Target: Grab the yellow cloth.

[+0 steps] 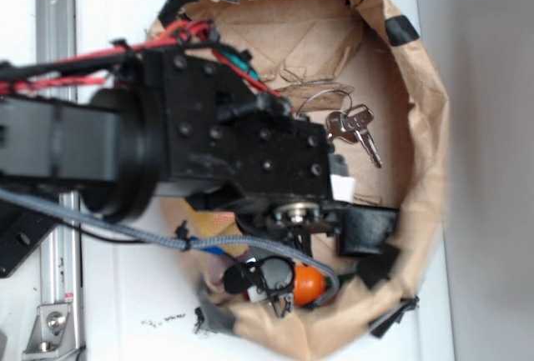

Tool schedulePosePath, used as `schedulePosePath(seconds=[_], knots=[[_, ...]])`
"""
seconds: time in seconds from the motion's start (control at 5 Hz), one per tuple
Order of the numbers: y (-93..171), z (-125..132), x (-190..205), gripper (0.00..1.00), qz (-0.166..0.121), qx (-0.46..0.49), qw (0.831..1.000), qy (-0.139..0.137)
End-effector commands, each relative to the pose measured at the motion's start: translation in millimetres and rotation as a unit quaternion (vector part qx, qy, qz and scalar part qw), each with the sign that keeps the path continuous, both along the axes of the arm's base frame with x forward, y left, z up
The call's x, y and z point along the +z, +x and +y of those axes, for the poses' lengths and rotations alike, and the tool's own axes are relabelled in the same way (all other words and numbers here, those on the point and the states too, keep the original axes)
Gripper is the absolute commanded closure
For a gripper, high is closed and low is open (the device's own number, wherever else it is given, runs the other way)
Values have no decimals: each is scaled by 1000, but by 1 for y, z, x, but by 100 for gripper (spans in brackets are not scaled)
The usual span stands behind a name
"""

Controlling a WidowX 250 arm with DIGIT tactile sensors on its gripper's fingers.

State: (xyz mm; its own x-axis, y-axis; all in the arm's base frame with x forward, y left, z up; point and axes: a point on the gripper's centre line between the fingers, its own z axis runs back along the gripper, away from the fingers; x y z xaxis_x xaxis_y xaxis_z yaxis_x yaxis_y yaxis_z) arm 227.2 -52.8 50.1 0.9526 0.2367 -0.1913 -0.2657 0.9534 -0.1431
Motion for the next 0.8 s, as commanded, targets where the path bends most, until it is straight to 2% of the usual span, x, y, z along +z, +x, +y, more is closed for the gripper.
schedulePosePath(seconds=[0.0,0.2,0.4,0.6], knots=[[-6,-6,-36,100,5,-48,998,41],[-7,-16,-44,100,6,-72,997,31],[1,-19,-27,100,-33,-104,994,10],[35,7,26,100,-148,-100,984,-8]])
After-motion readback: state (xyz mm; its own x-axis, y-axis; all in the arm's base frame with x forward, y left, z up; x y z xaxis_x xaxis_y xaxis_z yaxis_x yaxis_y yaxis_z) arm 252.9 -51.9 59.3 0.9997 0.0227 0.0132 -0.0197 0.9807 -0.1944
